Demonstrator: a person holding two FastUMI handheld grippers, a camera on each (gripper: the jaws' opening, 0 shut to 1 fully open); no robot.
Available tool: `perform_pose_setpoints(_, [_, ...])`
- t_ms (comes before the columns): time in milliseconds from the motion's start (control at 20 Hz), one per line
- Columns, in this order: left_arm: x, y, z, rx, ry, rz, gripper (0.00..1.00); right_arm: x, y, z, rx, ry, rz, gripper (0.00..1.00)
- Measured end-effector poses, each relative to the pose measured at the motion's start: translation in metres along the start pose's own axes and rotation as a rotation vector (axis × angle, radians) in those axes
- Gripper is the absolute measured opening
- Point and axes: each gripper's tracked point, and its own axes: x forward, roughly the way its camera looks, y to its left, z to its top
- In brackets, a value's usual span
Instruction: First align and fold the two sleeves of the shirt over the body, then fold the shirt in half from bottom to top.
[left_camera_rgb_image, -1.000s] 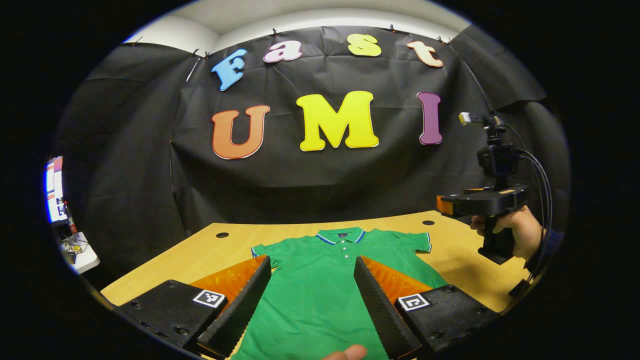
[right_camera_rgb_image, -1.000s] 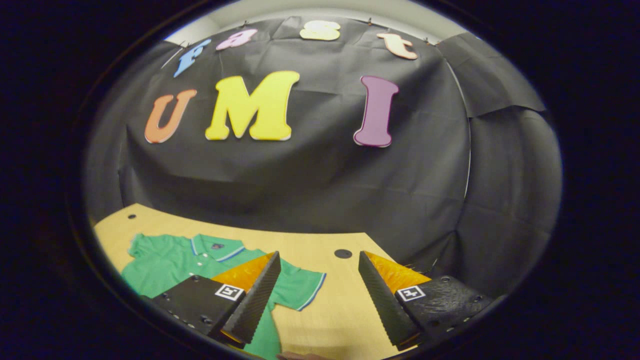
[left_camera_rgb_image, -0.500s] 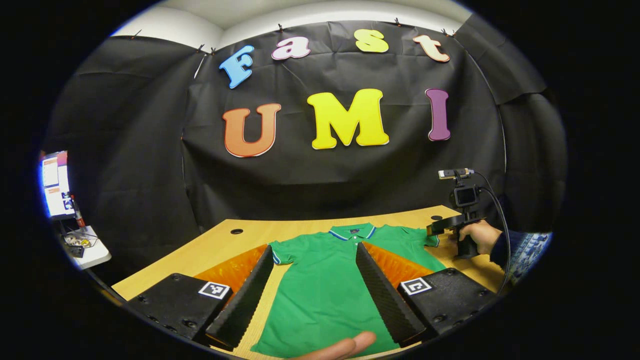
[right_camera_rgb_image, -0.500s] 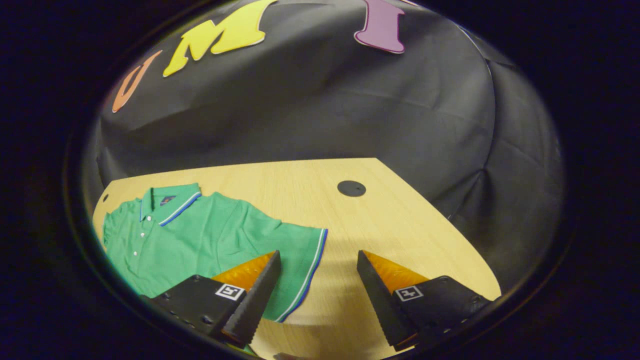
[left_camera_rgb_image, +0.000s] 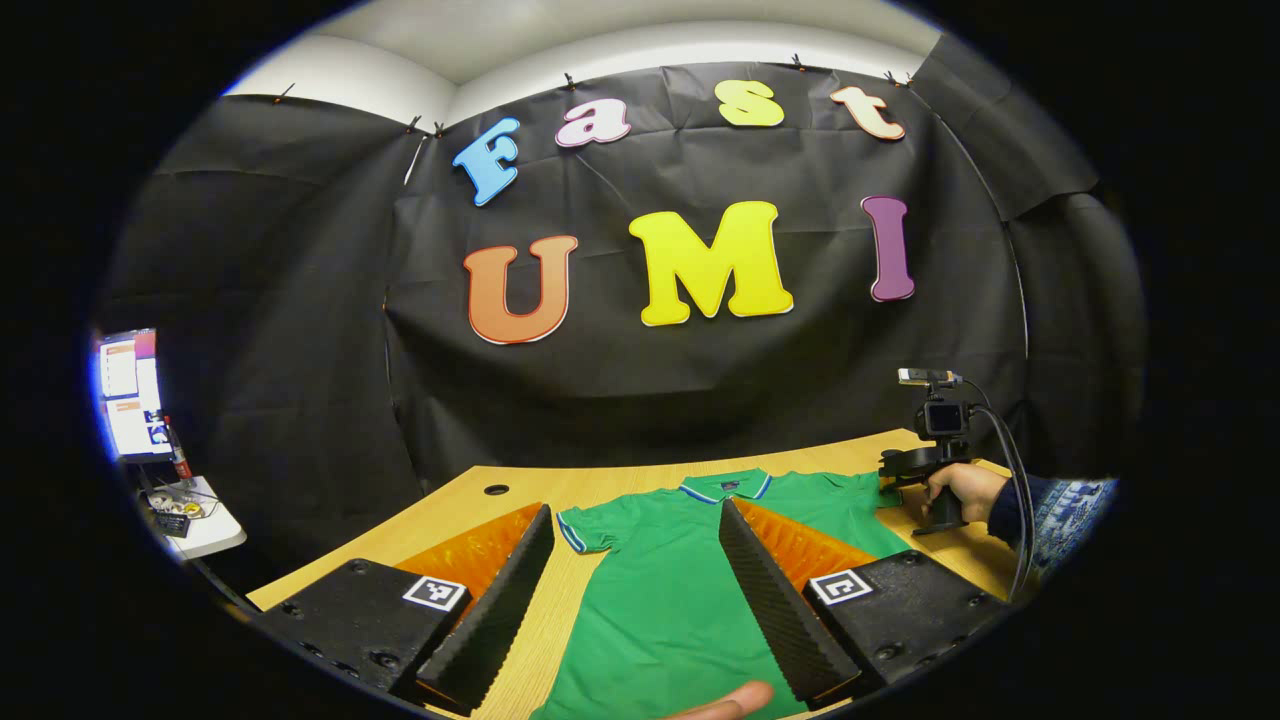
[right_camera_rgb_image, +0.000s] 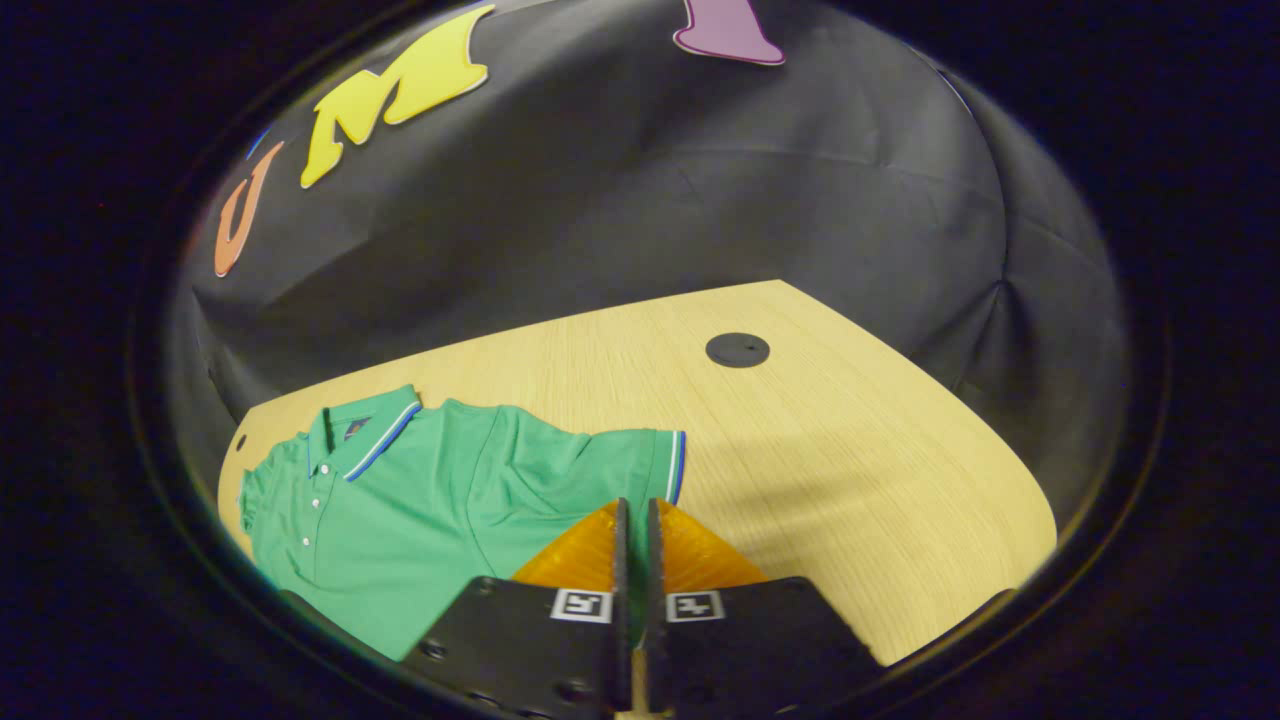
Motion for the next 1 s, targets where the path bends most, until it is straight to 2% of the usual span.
perform_pose_setpoints(50, [0.001, 0.001, -0.001, -0.007, 0.004, 0.0, 1.0, -0.003, 0.0, 0.001, -0.024, 0.005, -0.009, 0.02])
perform_pose_setpoints(100, [0.001, 0.005, -0.001, -0.011, 0.008, 0.004, 1.0, -0.005, 0.0, 0.004, -0.06, -0.005, -0.024, 0.0])
perform_pose_setpoints(250, [0.003, 0.017, 0.001, -0.019, 0.006, 0.034, 1.0, -0.022, 0.013, 0.03, -0.143, -0.081, -0.042, 0.01])
perform_pose_setpoints(500, [0.006, 0.026, -0.007, -0.069, 0.038, 0.055, 1.0, -0.047, 0.063, 0.054, -0.28, -0.181, -0.033, 0.0])
perform_pose_setpoints(600, [0.008, 0.027, -0.008, -0.08, 0.043, 0.06, 1.0, -0.052, 0.099, 0.053, -0.32, -0.206, -0.001, 0.0])
perform_pose_setpoints(650, [0.008, 0.025, -0.007, -0.081, 0.044, 0.058, 1.0, -0.056, 0.122, 0.049, -0.306, -0.199, 0.038, 0.0])
perform_pose_setpoints(750, [0.011, 0.016, -0.009, -0.111, 0.052, 0.021, 1.0, -0.069, 0.17, 0.037, -0.246, -0.175, 0.173, 0.05])
perform_pose_setpoints(850, [0.012, 0.019, -0.012, -0.148, 0.069, 0.035, 1.0, -0.082, 0.19, 0.038, -0.244, -0.19, 0.22, 0.51])
perform_pose_setpoints(950, [0.012, 0.028, -0.01, -0.179, 0.068, 0.073, 1.0, -0.102, 0.181, 0.055, -0.266, -0.267, 0.173, 0.96])
perform_pose_setpoints(1000, [0.013, 0.027, -0.008, -0.189, 0.067, 0.082, 1.0, -0.118, 0.177, 0.063, -0.274, -0.3, 0.165, 0.97])
